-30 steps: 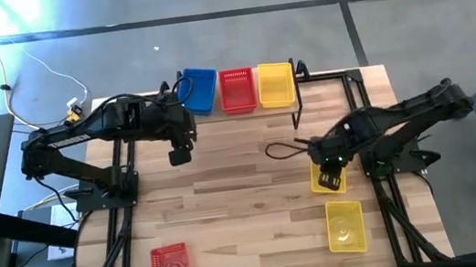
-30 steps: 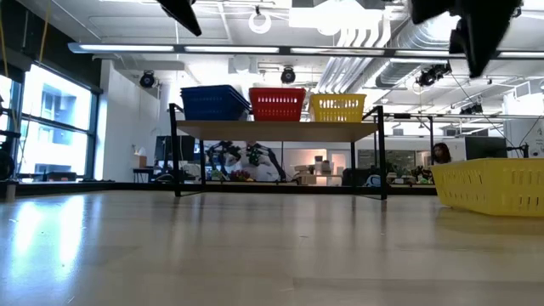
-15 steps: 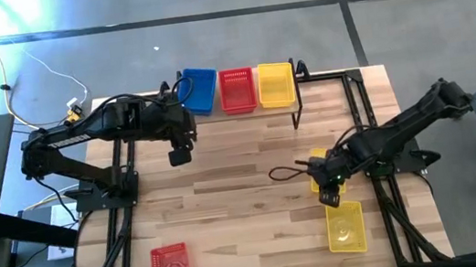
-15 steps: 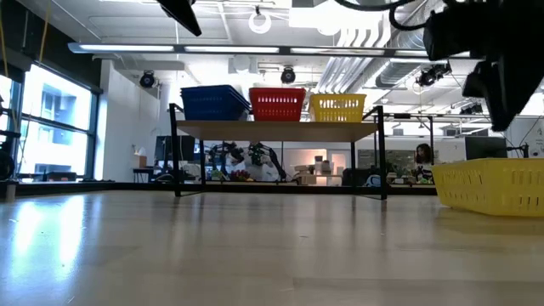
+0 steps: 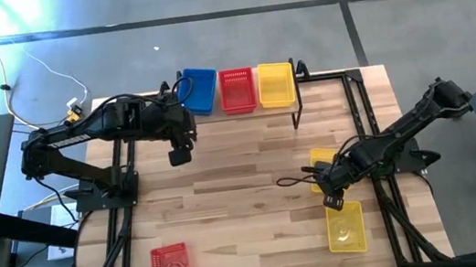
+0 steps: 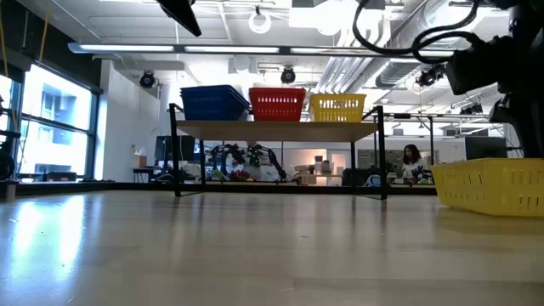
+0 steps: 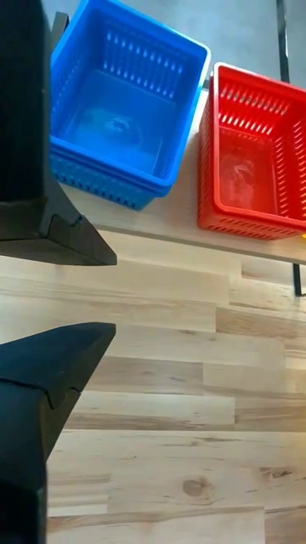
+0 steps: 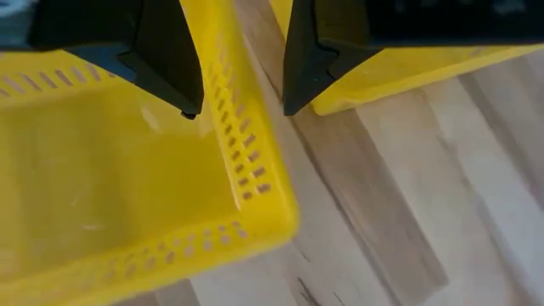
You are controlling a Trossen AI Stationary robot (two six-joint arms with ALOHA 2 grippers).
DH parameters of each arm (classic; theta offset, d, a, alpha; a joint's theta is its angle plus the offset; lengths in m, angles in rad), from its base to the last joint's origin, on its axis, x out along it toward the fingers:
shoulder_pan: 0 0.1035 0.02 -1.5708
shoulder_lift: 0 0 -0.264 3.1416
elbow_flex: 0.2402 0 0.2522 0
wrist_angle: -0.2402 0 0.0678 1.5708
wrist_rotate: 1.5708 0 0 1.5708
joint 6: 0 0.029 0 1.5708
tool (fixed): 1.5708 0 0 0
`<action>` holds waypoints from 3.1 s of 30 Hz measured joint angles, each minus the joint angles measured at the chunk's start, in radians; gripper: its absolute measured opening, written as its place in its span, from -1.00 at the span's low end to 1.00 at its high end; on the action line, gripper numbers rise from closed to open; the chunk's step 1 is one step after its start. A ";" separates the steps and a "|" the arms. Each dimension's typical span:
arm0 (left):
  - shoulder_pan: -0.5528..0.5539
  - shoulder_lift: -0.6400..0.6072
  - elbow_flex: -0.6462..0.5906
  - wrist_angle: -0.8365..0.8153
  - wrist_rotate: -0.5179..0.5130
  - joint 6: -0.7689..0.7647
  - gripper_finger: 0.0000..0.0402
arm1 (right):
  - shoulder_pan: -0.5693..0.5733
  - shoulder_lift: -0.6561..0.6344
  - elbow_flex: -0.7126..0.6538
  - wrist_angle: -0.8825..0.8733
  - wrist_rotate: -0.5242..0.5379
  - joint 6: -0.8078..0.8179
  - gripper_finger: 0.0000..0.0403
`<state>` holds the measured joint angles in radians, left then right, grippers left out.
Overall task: Stack baskets on shelf by color
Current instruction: Stack the top yellow bin on top of the yellow bin on the shelf
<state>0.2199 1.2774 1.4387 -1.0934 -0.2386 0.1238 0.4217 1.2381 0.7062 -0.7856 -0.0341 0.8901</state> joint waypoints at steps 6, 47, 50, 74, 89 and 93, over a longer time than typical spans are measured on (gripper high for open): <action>0.000 0.000 0.000 -0.001 0.000 0.000 -0.45 | 0.000 0.036 -0.021 0.005 0.000 0.008 -0.28; 0.000 0.001 0.000 -0.002 -0.008 0.001 -0.45 | -0.164 0.075 0.800 -0.311 0.378 -0.624 -1.00; 0.000 0.001 0.000 -0.002 -0.008 0.001 -0.45 | -0.218 0.075 0.872 -0.329 0.409 -0.744 -1.00; 0.000 0.001 0.000 -0.006 -0.008 -0.027 -0.45 | -0.698 0.319 1.154 -0.552 0.339 -1.125 -1.00; 0.000 0.001 0.000 -0.009 -0.008 -0.027 -0.45 | -0.737 0.462 1.163 -0.582 0.283 -1.098 -1.00; 0.000 0.001 0.000 -0.009 -0.008 -0.027 -0.45 | -0.758 0.477 1.163 -0.586 0.277 -1.093 -1.00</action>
<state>0.2202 1.2781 1.4387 -1.1023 -0.2462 0.0971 -0.3361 1.7149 1.8690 -1.3716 0.2430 -0.2027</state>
